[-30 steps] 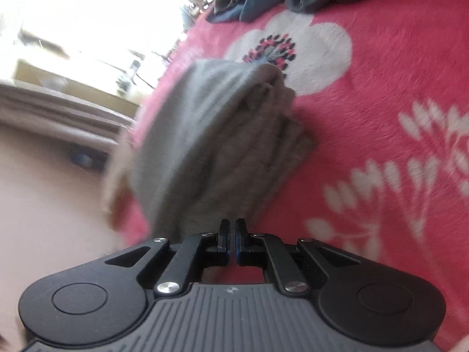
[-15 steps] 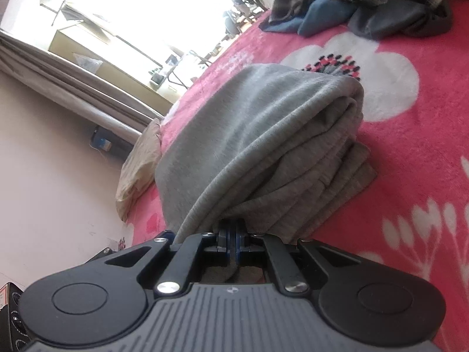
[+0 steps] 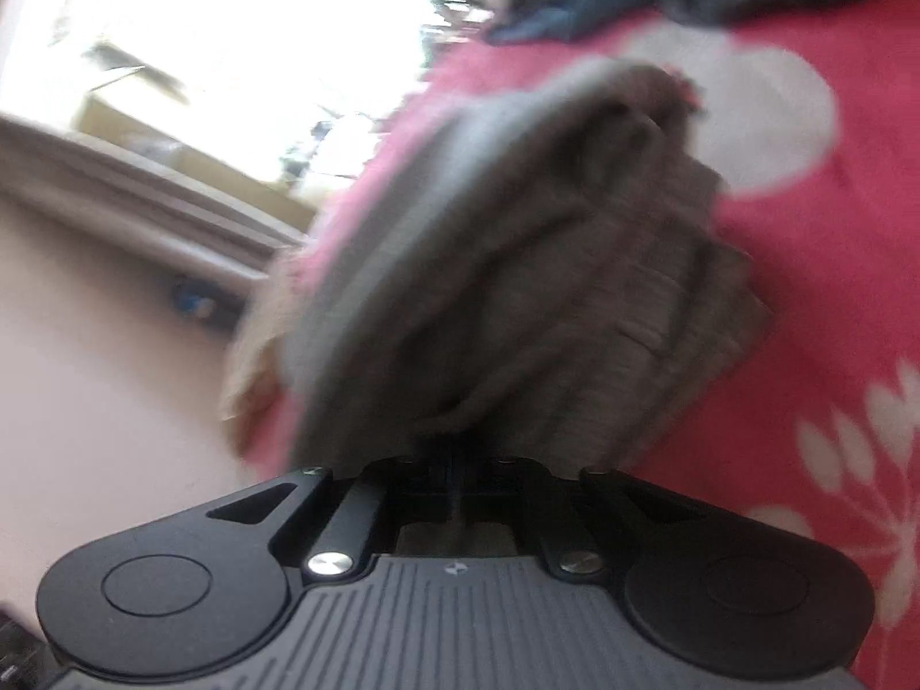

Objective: Fold clothes

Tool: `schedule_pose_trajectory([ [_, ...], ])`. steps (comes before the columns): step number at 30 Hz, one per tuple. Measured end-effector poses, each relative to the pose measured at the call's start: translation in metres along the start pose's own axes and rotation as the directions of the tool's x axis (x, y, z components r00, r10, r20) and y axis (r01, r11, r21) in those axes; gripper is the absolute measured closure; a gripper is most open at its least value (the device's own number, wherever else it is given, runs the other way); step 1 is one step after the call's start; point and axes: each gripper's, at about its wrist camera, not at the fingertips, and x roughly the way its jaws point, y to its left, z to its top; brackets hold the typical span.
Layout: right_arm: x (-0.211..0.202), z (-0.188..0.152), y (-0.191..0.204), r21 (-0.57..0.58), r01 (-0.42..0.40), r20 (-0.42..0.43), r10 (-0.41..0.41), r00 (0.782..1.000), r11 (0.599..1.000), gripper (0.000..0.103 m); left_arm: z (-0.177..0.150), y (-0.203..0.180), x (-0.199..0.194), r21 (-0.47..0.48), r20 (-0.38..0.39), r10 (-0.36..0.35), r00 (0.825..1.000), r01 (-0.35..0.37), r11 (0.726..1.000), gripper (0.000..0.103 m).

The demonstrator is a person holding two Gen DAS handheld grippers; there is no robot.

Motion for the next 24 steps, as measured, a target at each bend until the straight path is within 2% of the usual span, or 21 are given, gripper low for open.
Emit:
schedule_pose_trajectory([
  [2,0.001,-0.001,-0.013,0.126,-0.055,0.017,0.054,0.998,0.99,0.103,-0.002,-0.001,0.0,0.013,0.001,-0.005,1.0,0.005,1.0,0.094],
  [6,0.003,-0.003,-0.03,0.272,-0.15,0.064,0.138,0.988,0.951,0.103,-0.008,-0.006,0.003,0.035,-0.01,-0.017,1.0,0.017,0.999,0.094],
  [7,0.005,-0.005,-0.037,0.325,-0.171,0.074,0.155,0.985,0.93,0.103,-0.011,-0.009,0.005,0.051,-0.014,-0.016,1.0,0.017,0.999,0.094],
  [9,0.012,-0.01,-0.056,0.469,-0.23,0.102,0.206,0.973,0.853,0.103,-0.017,-0.017,0.007,0.136,-0.009,0.0,1.0,0.001,0.991,0.094],
  [11,0.016,-0.014,-0.066,0.551,-0.258,0.118,0.232,0.965,0.794,0.103,-0.022,-0.025,0.009,0.22,-0.002,0.017,1.0,-0.016,0.975,0.093],
  [12,0.016,-0.013,-0.066,0.56,-0.253,0.111,0.231,0.967,0.789,0.103,-0.025,-0.03,0.01,0.262,0.002,0.024,1.0,-0.024,0.965,0.093],
  [14,0.008,-0.006,-0.063,0.56,-0.214,0.083,0.202,0.976,0.801,0.103,-0.031,-0.038,0.012,0.343,0.01,0.04,0.999,-0.041,0.938,0.093],
  [16,-0.011,0.003,-0.056,0.524,-0.169,0.084,0.147,0.986,0.835,0.102,-0.037,-0.046,0.014,0.421,0.02,0.054,0.998,-0.057,0.905,0.093],
  [19,-0.05,0.015,-0.049,0.462,-0.1,0.127,0.045,0.991,0.881,0.098,-0.035,-0.045,0.014,0.443,0.015,0.052,0.999,-0.053,0.895,0.092],
  [20,-0.067,0.019,-0.044,0.434,-0.061,0.168,-0.014,0.986,0.899,0.098,-0.034,-0.045,0.014,0.449,0.013,0.052,0.999,-0.053,0.892,0.092],
  [22,-0.103,0.026,-0.034,0.377,0.024,0.257,-0.13,0.958,0.926,0.097,-0.034,-0.046,0.013,0.462,0.012,0.054,0.998,-0.053,0.885,0.091],
  [24,-0.123,0.035,-0.006,0.242,0.075,0.34,-0.157,0.927,0.967,0.097,-0.033,-0.045,0.013,0.469,0.008,0.053,0.999,-0.05,0.882,0.091],
])
